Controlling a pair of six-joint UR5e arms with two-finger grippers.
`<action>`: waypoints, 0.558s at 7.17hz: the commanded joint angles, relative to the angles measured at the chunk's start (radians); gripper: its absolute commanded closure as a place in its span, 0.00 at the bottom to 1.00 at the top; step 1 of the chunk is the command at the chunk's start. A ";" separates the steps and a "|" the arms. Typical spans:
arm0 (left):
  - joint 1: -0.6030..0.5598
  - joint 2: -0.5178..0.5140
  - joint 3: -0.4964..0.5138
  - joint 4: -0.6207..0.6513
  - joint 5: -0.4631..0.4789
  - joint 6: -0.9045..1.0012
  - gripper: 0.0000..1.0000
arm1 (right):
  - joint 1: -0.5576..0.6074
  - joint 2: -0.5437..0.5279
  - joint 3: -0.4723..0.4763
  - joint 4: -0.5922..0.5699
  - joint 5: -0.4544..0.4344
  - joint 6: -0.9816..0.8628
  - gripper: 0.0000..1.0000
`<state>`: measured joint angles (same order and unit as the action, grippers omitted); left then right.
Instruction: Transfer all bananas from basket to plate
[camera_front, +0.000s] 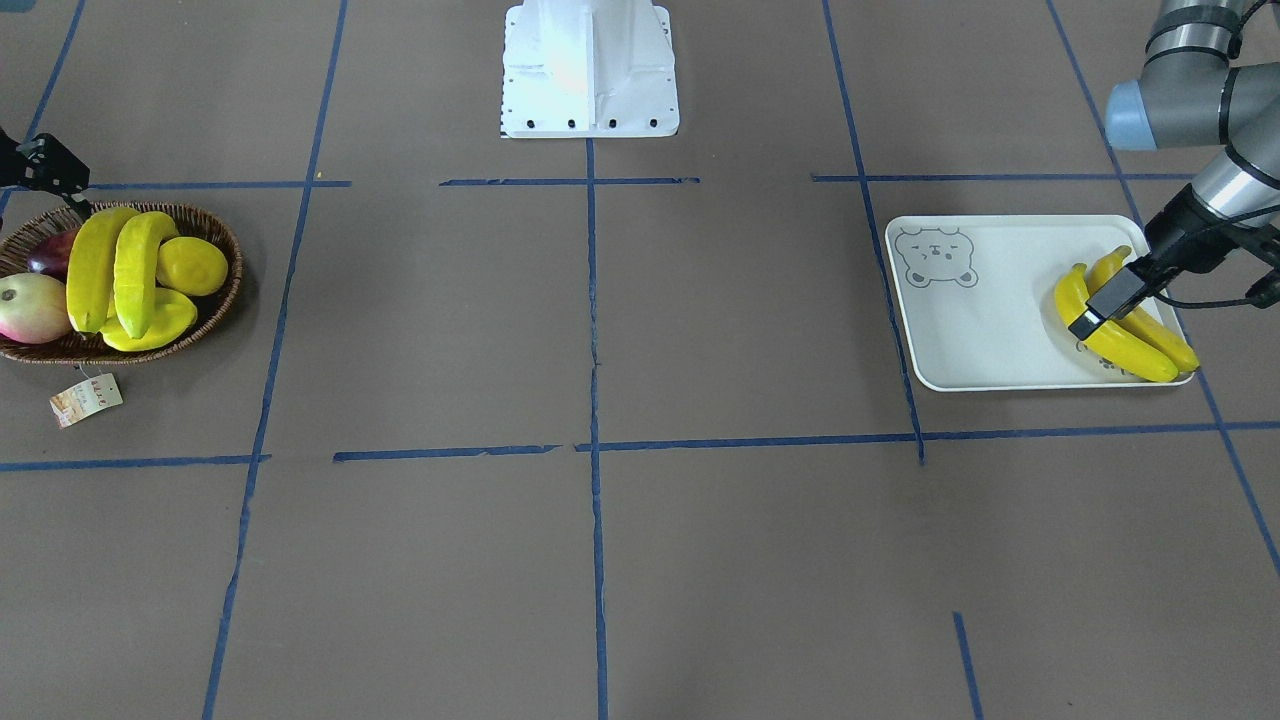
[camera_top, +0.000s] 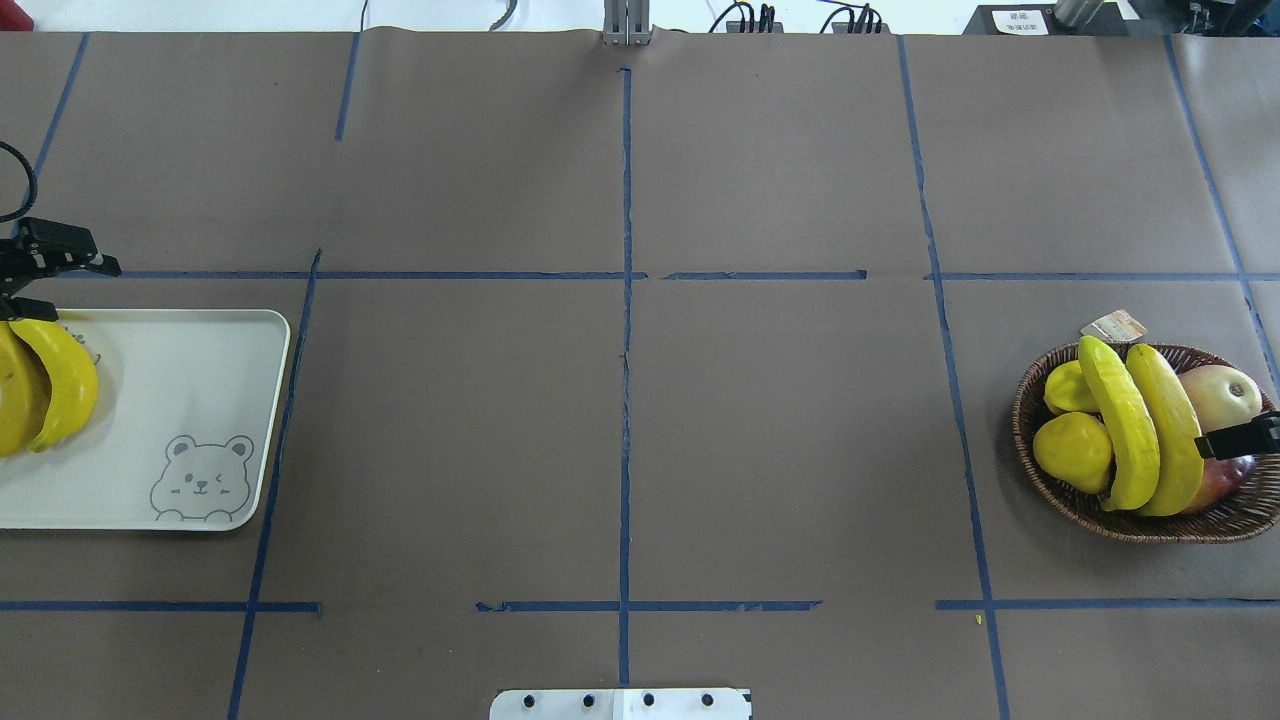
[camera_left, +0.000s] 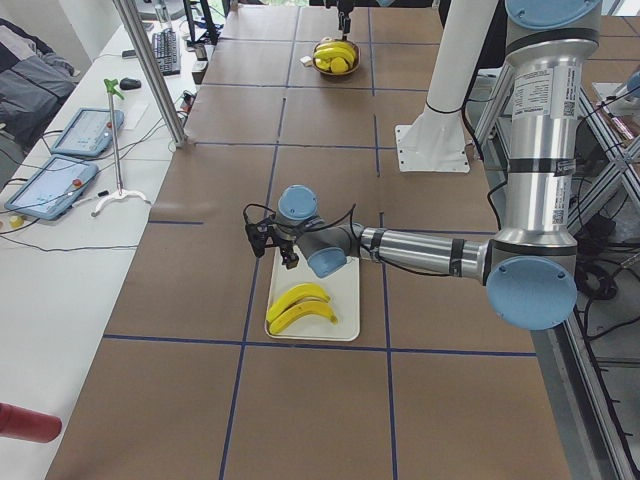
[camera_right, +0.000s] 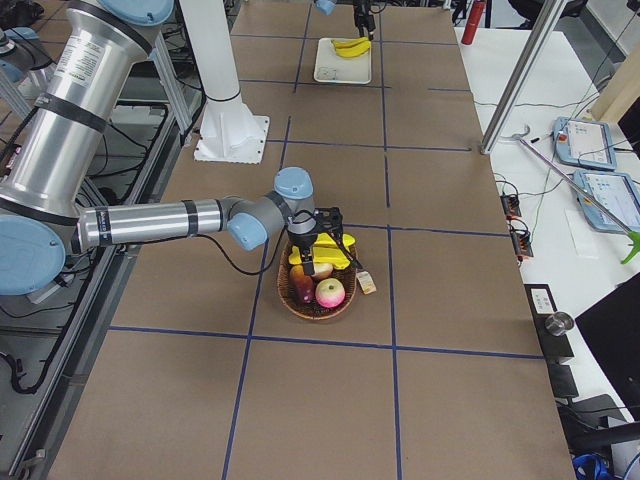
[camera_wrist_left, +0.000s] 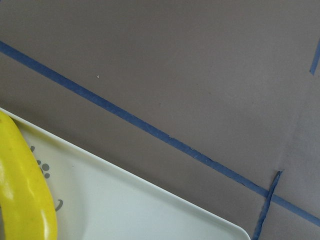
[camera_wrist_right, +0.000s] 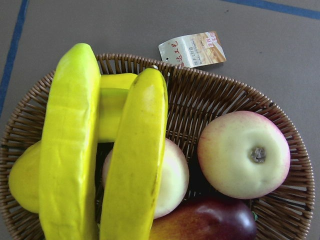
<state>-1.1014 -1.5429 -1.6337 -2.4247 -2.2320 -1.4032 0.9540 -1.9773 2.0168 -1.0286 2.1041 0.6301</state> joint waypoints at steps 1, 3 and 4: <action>0.000 0.001 0.000 0.000 0.000 0.000 0.01 | -0.047 0.003 -0.012 0.038 -0.035 0.054 0.01; 0.000 0.004 0.000 -0.002 0.000 0.001 0.01 | -0.050 0.003 -0.012 0.038 -0.036 0.054 0.01; 0.000 0.004 0.000 -0.002 0.000 0.001 0.01 | -0.058 0.006 -0.013 0.038 -0.036 0.054 0.01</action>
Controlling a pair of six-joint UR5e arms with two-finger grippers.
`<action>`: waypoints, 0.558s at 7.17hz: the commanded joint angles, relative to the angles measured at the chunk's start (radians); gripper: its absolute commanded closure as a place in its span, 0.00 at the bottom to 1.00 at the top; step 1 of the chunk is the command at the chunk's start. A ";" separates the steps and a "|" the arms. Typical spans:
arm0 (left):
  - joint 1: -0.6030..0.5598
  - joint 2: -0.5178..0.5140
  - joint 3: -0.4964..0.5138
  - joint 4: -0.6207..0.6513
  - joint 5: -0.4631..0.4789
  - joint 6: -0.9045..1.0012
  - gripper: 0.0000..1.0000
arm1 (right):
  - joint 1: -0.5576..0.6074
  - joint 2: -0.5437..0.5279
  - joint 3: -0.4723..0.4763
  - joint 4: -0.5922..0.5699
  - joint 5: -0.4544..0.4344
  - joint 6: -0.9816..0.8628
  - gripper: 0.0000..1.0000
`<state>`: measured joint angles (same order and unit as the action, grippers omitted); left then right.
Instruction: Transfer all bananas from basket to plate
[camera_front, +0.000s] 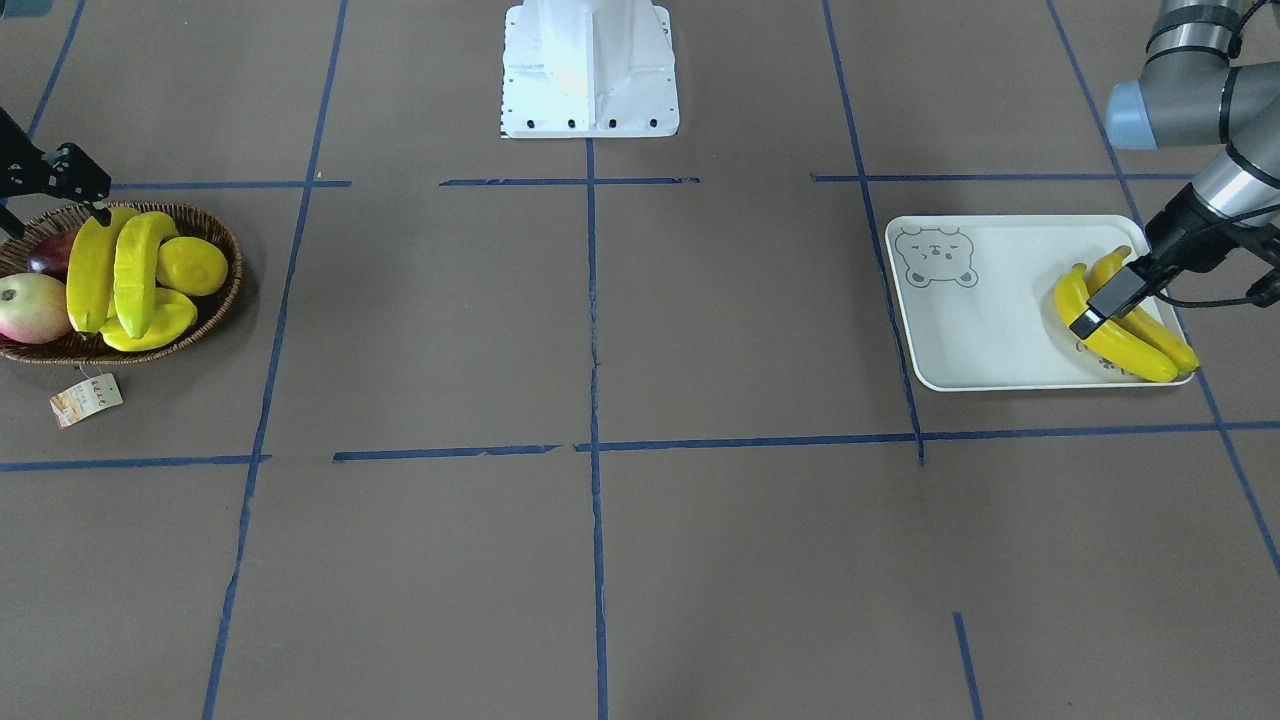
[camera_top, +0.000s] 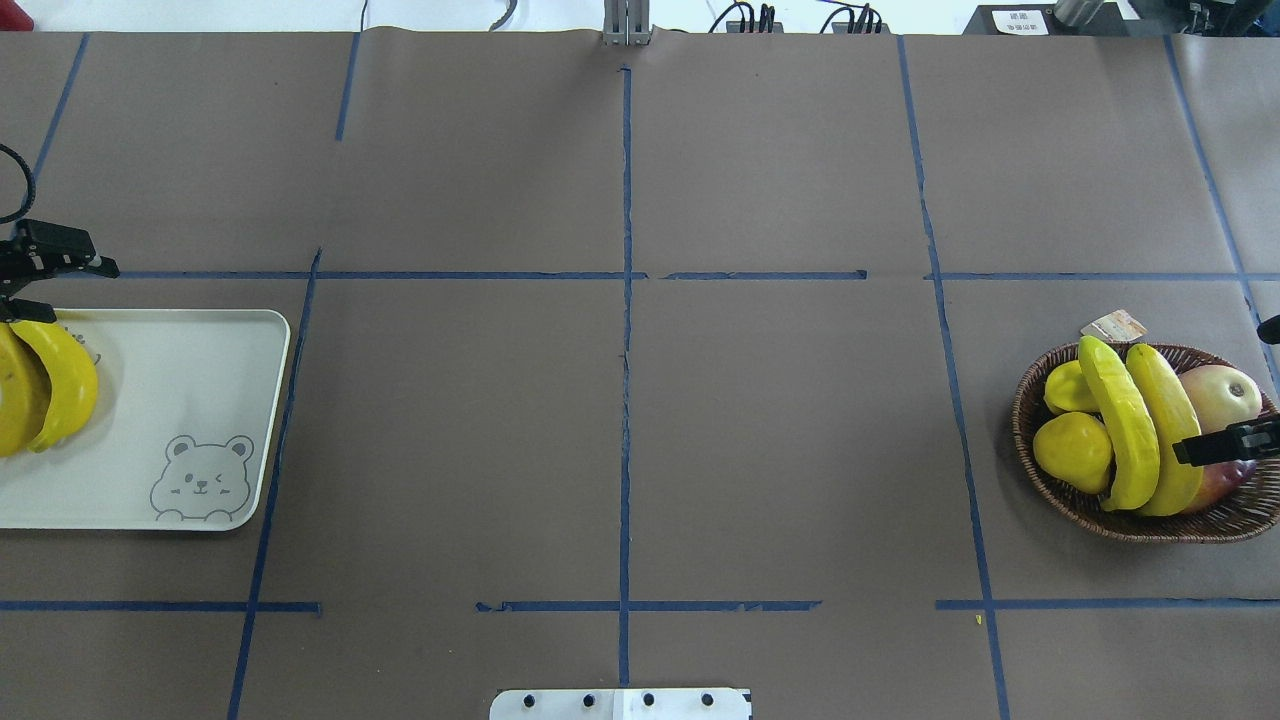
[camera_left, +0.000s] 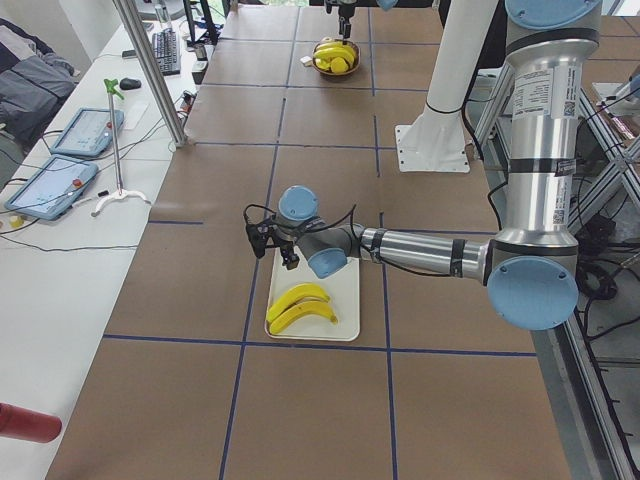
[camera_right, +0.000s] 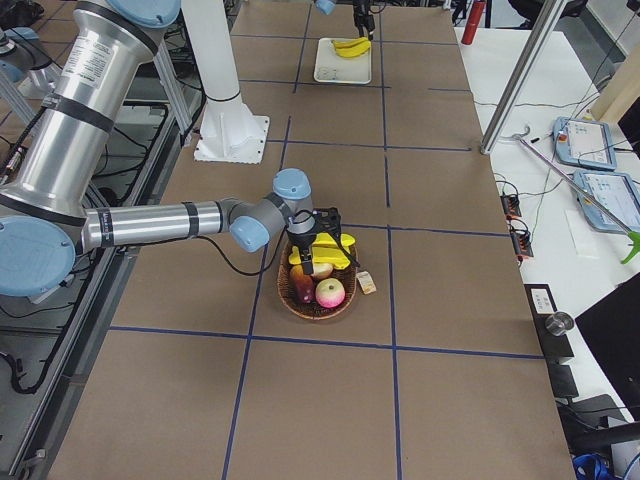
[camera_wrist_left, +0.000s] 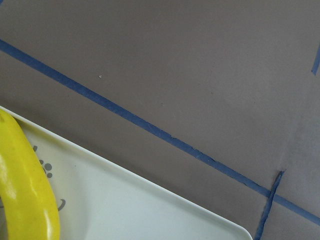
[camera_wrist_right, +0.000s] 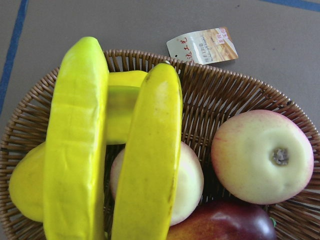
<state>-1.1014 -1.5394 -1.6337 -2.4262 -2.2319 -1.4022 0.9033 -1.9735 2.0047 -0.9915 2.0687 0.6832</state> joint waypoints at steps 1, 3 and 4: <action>0.000 0.002 0.000 -0.001 0.000 0.000 0.01 | -0.011 0.004 -0.001 0.001 -0.001 0.001 0.01; 0.002 0.004 0.000 -0.001 0.000 0.000 0.01 | -0.024 0.005 -0.009 0.001 -0.016 0.001 0.01; 0.002 0.004 0.002 -0.001 0.000 0.000 0.01 | -0.030 0.005 -0.020 0.001 -0.024 0.001 0.01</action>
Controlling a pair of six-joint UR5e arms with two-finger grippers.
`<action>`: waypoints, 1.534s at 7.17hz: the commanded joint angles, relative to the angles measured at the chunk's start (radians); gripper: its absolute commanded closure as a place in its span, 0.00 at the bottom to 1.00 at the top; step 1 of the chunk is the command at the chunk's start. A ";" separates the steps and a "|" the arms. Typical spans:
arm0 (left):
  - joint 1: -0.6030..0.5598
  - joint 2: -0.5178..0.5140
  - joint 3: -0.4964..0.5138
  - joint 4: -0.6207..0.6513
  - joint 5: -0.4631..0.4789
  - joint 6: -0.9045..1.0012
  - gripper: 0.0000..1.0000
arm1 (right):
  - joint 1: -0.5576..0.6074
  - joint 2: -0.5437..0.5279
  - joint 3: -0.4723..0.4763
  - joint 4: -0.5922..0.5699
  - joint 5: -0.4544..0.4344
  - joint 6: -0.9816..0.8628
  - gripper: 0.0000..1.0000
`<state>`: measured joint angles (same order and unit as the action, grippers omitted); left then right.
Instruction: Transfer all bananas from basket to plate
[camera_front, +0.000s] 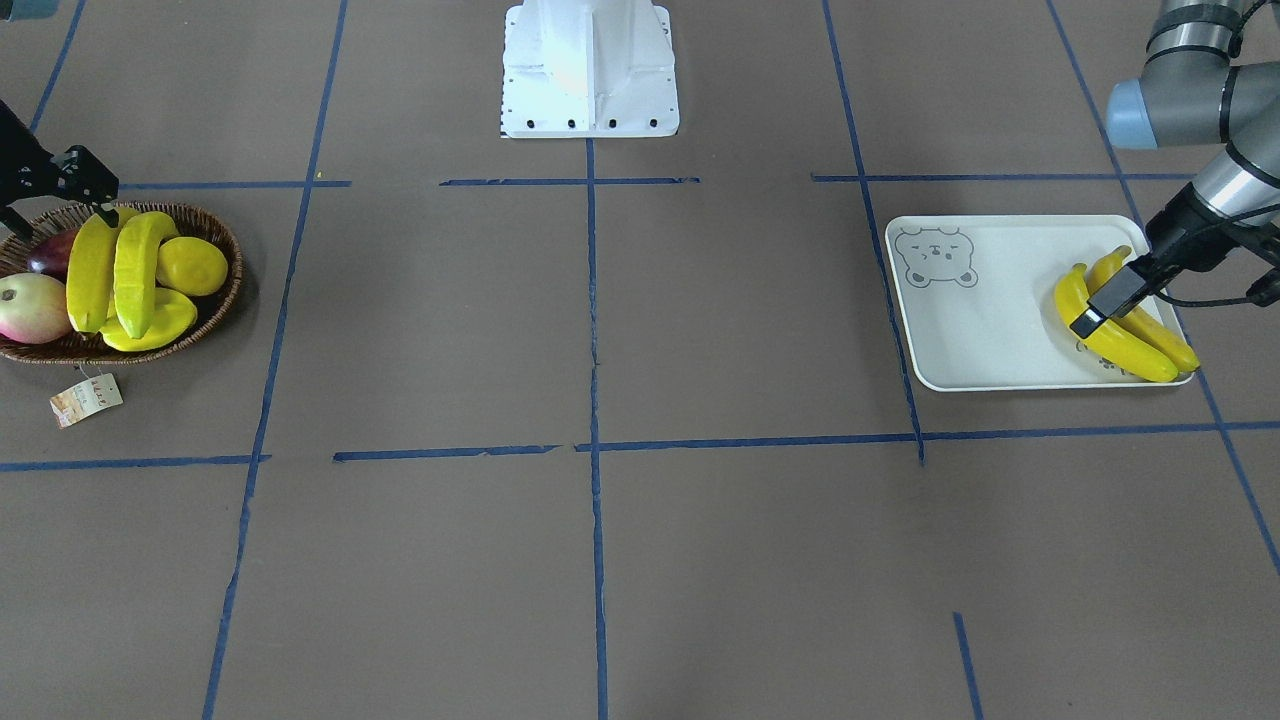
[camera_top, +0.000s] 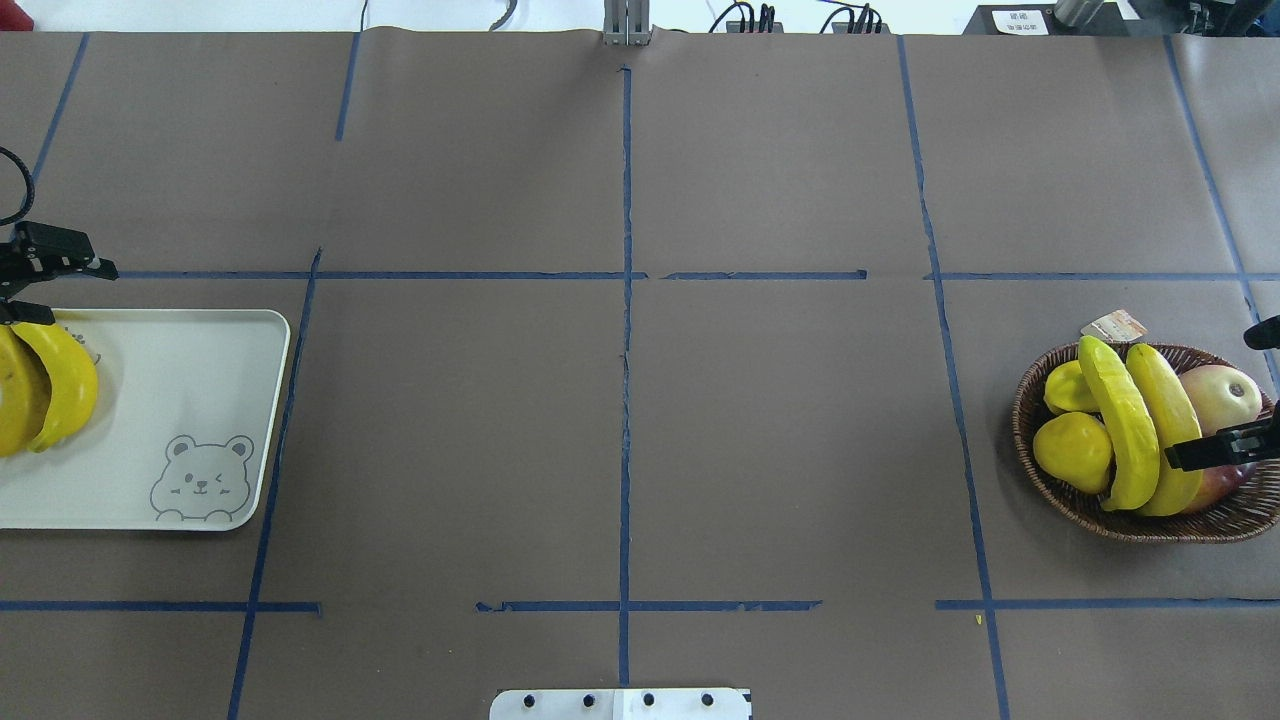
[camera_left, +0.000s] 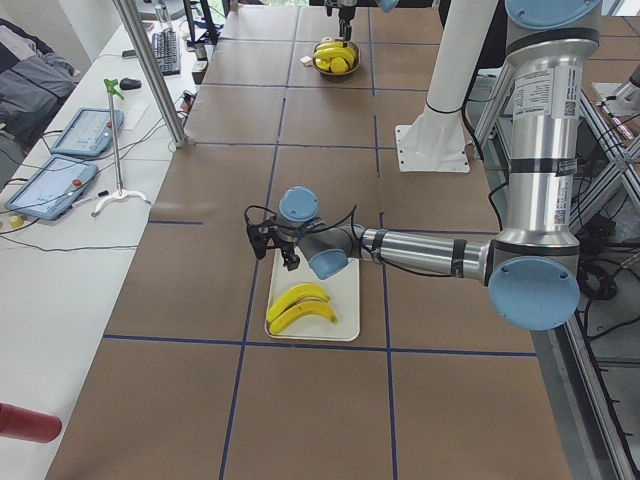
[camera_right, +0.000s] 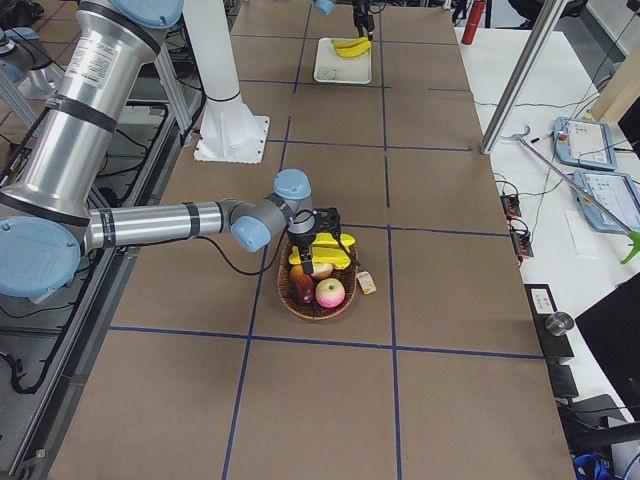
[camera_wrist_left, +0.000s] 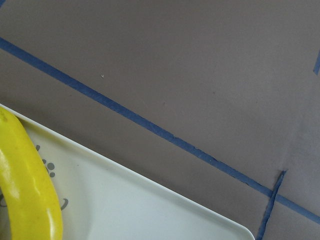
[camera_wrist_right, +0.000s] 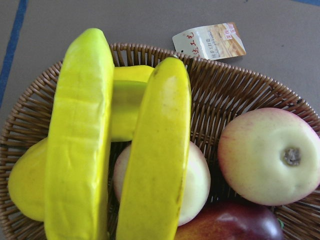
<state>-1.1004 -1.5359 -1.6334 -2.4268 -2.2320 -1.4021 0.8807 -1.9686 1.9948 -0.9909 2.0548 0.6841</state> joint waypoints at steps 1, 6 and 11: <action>0.001 0.000 0.001 0.000 0.000 0.000 0.01 | -0.019 0.002 -0.016 0.000 -0.021 -0.002 0.01; 0.001 -0.001 0.004 0.000 0.000 0.000 0.01 | -0.049 0.033 -0.042 0.000 -0.027 -0.002 0.09; 0.002 -0.006 0.007 0.000 0.000 0.000 0.01 | -0.049 0.031 -0.042 0.002 -0.025 -0.003 0.85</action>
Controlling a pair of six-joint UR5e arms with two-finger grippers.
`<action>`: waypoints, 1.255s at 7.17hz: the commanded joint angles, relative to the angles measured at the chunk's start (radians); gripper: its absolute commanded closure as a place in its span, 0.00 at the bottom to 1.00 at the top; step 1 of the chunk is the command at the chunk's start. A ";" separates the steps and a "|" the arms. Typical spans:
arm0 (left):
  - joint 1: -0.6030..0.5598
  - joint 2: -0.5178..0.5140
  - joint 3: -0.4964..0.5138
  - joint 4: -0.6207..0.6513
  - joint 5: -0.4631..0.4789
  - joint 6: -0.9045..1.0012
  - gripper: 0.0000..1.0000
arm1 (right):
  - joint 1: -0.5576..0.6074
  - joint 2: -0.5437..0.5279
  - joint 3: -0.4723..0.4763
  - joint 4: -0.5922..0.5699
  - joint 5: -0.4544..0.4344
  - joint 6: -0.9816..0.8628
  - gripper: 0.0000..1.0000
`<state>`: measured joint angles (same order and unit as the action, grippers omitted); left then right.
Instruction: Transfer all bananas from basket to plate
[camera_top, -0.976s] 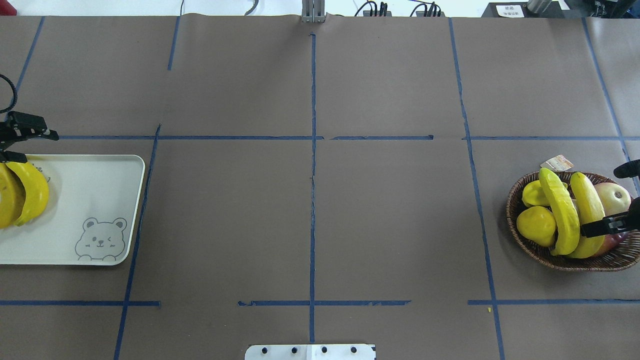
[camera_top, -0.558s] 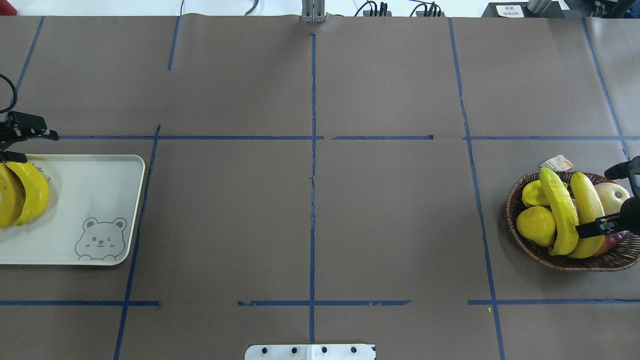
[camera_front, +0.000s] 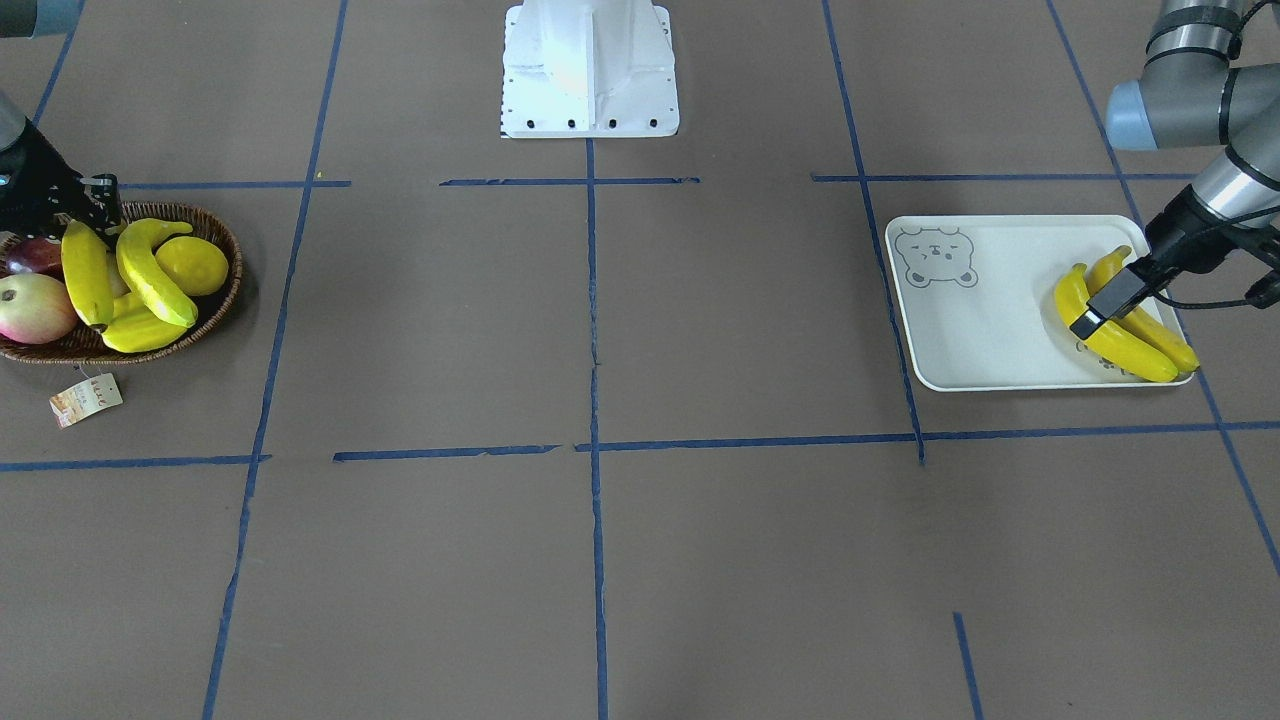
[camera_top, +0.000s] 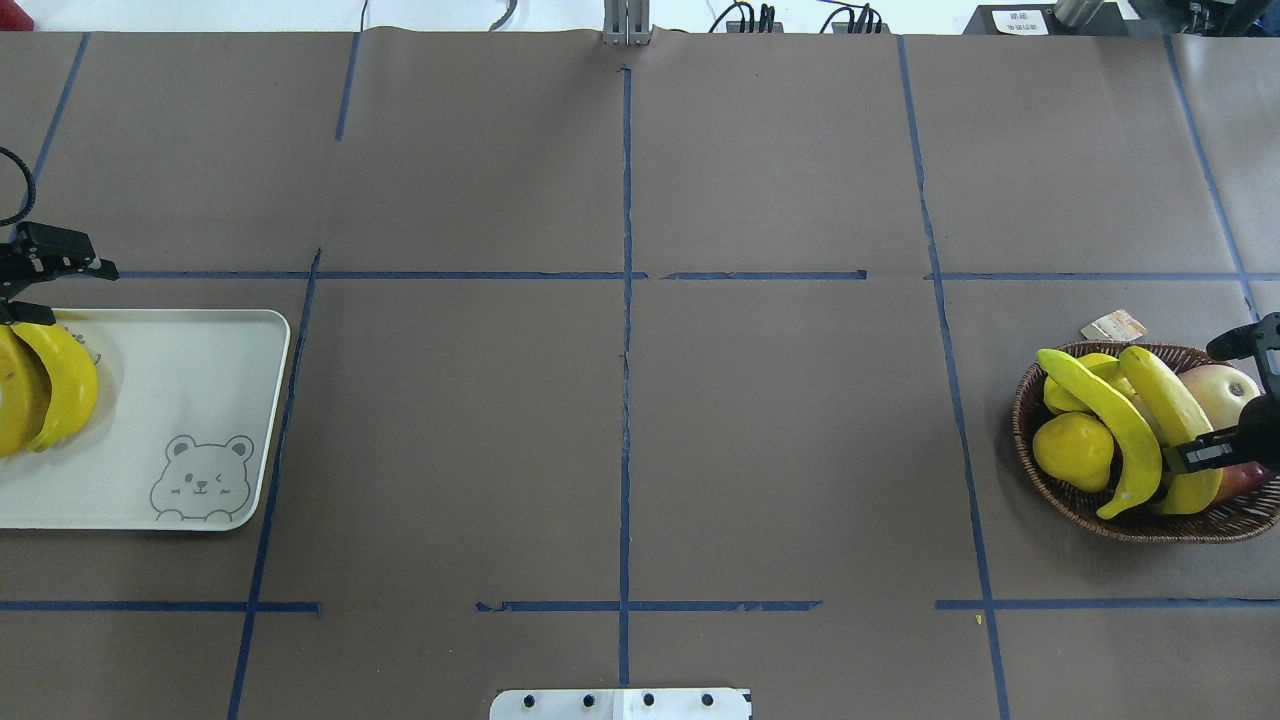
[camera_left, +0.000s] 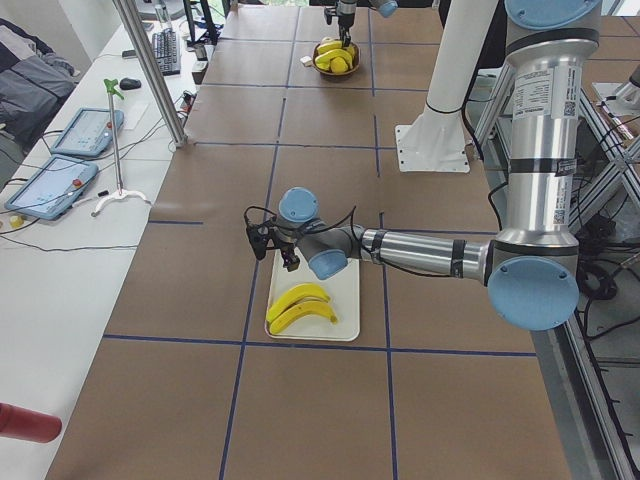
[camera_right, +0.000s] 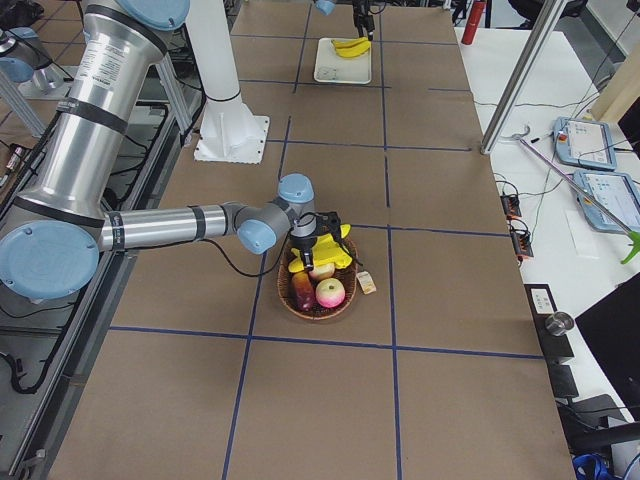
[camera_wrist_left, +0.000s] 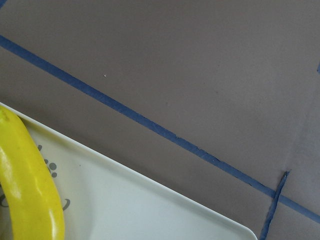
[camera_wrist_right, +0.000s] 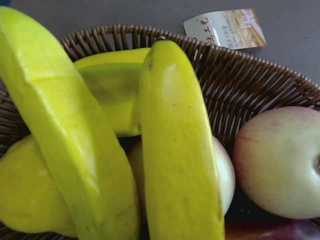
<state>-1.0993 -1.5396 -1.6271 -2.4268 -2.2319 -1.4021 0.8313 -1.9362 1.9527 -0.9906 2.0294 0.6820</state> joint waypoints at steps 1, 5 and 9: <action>0.001 -0.004 0.001 0.002 0.000 0.000 0.01 | 0.003 -0.001 0.000 0.001 0.000 -0.007 0.86; 0.001 -0.004 0.000 0.002 0.002 0.000 0.01 | 0.043 -0.058 0.072 0.000 0.006 -0.013 0.91; 0.001 -0.013 -0.026 -0.009 -0.002 -0.002 0.01 | 0.208 -0.052 0.103 -0.016 0.072 -0.124 0.96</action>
<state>-1.0983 -1.5478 -1.6403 -2.4328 -2.2323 -1.4024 0.9765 -1.9961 2.0422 -1.0031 2.0575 0.5867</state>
